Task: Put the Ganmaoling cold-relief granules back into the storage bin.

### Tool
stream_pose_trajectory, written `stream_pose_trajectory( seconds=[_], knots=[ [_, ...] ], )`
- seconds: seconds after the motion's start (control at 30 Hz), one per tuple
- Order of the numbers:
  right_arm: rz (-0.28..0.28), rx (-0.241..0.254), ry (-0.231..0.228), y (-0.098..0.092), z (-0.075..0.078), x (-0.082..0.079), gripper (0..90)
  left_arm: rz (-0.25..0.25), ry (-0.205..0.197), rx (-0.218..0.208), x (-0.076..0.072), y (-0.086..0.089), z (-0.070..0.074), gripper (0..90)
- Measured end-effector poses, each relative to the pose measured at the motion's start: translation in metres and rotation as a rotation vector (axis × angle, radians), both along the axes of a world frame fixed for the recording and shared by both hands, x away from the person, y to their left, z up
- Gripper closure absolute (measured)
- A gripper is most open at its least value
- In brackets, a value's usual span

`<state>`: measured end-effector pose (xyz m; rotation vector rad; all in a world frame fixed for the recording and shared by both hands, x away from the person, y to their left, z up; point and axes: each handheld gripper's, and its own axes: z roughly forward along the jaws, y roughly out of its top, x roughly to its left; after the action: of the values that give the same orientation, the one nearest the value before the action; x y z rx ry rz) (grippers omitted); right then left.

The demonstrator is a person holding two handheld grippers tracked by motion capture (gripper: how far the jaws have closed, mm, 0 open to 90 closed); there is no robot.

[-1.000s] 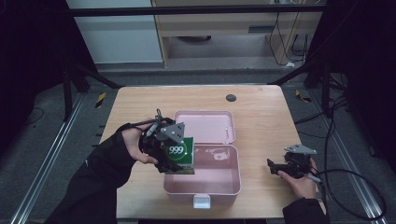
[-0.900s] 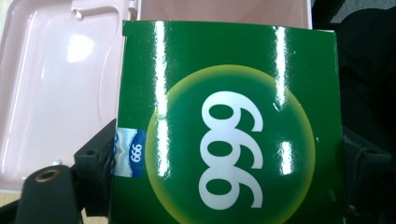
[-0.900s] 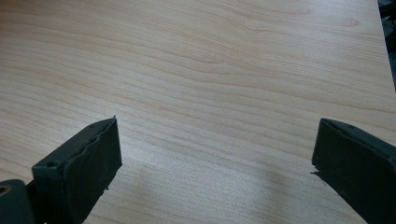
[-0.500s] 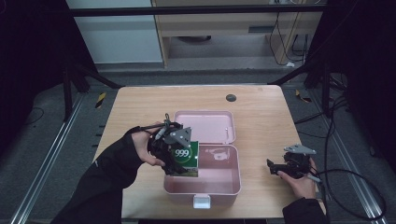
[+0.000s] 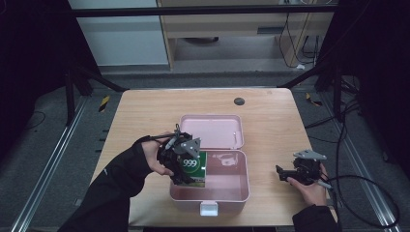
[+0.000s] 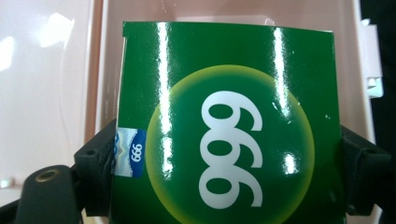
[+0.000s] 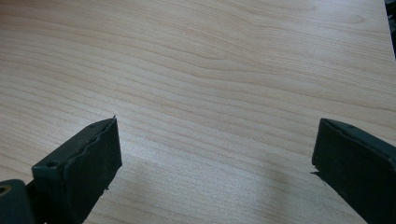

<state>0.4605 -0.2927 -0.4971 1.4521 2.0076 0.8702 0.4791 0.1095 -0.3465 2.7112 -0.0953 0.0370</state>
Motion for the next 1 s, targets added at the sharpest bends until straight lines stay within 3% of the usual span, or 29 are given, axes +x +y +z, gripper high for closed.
stream_pose_trajectory(
  seconds=[0.37, 1.0],
  knots=[
    [0.0, -0.005, 0.004, 0.001, -0.001, 0.0, 1.8, -0.002, 0.021, 0.035, 0.002, -0.001, -0.023, 14.3],
    [0.006, -0.01, 0.01, 0.001, -0.002, 0.001, 1.7, -0.002, 0.033, 0.054, 0.003, -0.001, -0.046, 13.7]
  ],
)
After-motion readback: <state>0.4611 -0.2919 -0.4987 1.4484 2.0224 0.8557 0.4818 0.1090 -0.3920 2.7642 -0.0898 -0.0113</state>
